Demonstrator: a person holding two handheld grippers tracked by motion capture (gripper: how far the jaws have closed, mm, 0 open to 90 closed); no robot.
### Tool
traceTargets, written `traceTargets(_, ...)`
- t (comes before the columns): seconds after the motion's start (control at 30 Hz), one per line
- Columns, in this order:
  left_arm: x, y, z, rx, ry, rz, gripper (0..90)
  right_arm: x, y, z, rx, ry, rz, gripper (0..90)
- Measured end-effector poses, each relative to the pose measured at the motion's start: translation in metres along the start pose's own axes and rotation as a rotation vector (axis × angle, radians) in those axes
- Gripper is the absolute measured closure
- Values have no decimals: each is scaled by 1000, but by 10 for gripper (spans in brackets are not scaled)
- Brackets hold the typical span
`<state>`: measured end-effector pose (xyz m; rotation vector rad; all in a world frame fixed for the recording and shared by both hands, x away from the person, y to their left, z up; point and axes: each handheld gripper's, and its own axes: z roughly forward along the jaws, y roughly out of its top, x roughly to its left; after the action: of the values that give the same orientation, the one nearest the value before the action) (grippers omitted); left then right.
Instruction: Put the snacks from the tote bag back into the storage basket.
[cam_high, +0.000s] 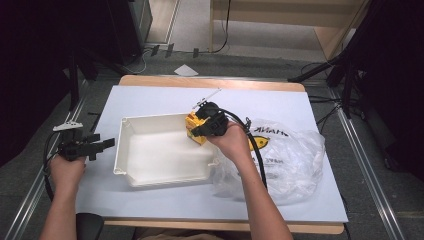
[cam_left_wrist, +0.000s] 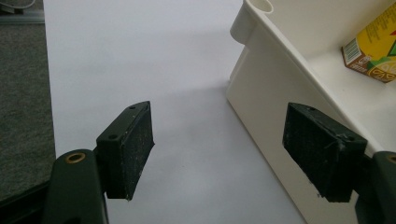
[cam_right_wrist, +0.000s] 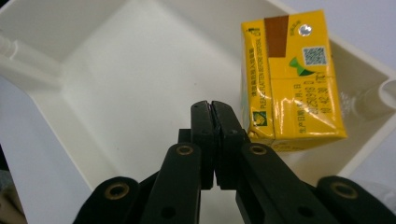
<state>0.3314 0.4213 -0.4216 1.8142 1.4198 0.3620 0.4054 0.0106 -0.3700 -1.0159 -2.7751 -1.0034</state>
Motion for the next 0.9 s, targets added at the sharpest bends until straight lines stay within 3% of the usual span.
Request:
traceTargets(0.23, 0, 0, 0, -1, -2, 0, 255, -7, -6, 10, 18, 3, 24, 900)
traceTargets(0.9, 0, 0, 0, -2, -3, -3, 255, -21, -13, 10, 29, -39, 36, 900)
